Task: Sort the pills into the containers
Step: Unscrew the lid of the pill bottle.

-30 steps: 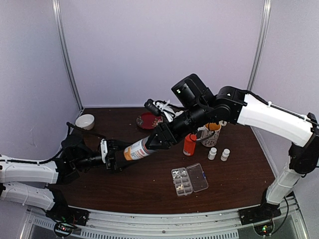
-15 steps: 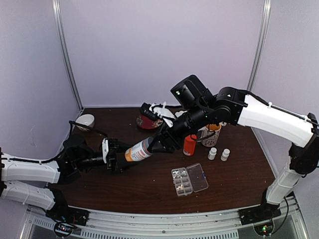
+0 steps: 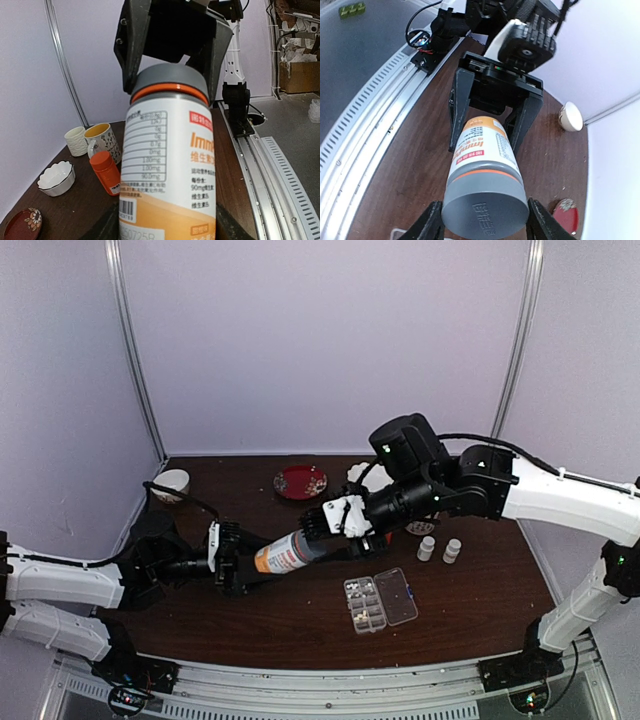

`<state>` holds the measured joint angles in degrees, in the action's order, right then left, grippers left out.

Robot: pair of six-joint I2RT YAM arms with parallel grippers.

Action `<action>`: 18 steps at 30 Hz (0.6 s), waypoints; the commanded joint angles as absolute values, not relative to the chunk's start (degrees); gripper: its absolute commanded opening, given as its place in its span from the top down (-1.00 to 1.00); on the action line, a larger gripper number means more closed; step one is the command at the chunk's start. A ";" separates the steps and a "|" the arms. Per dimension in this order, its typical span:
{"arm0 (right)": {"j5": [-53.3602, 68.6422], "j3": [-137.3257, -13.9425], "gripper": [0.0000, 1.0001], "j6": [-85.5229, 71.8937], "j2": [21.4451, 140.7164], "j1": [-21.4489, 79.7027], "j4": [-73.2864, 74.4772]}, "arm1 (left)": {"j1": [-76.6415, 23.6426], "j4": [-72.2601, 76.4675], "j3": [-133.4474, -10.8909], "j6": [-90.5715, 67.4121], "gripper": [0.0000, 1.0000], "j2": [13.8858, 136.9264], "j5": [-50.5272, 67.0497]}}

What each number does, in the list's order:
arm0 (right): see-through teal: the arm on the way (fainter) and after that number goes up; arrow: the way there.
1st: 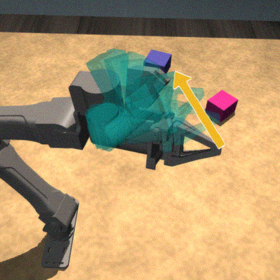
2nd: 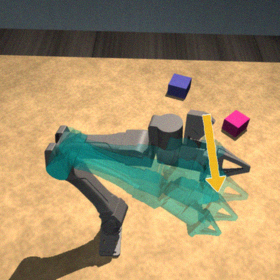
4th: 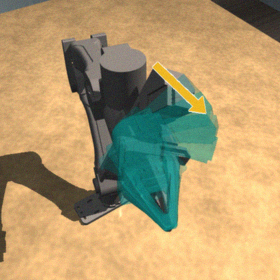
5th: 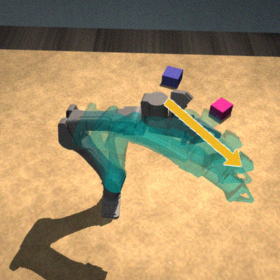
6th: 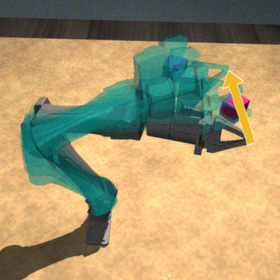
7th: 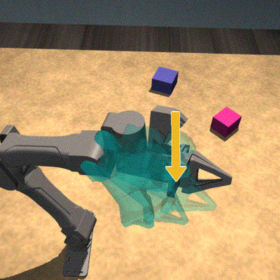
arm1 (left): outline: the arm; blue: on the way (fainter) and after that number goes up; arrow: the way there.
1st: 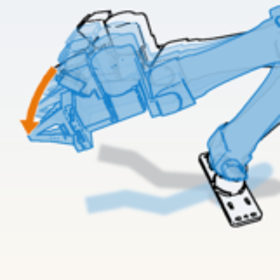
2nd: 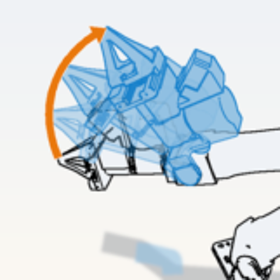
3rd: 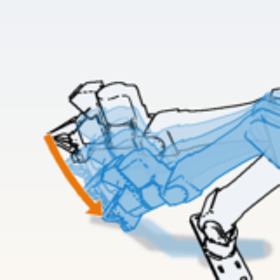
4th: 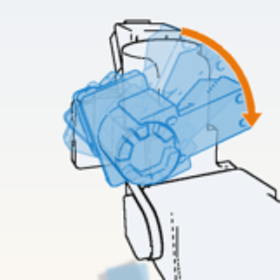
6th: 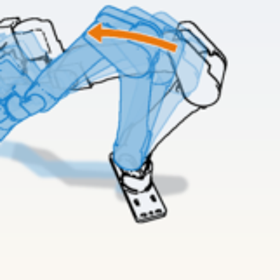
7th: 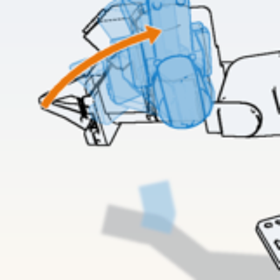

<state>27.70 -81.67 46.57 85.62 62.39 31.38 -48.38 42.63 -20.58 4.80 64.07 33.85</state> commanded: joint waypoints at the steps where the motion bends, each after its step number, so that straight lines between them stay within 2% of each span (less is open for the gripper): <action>1: 30.37 -78.77 0.17 69.31 84.49 63.83 32.90 | -47.79 51.86 -21.74 2.24 0.57 63.95 32.92; 5: 28.40 -74.30 -0.49 67.17 81.28 63.62 24.61 | -47.81 52.27 -21.10 2.68 0.57 63.69 32.39; 9: 31.44 -74.59 -0.97 54.11 78.40 62.97 22.48 | -47.74 51.20 -20.68 4.03 0.58 62.85 31.75; 12: 30.67 -74.97 -0.99 40.96 76.72 63.00 21.96 | -47.81 49.63 -20.68 5.12 0.58 62.10 31.74; 18: 17.60 -80.17 -0.99 14.11 75.96 63.01 24.69 | -47.81 48.18 -21.02 6.77 0.57 61.05 31.51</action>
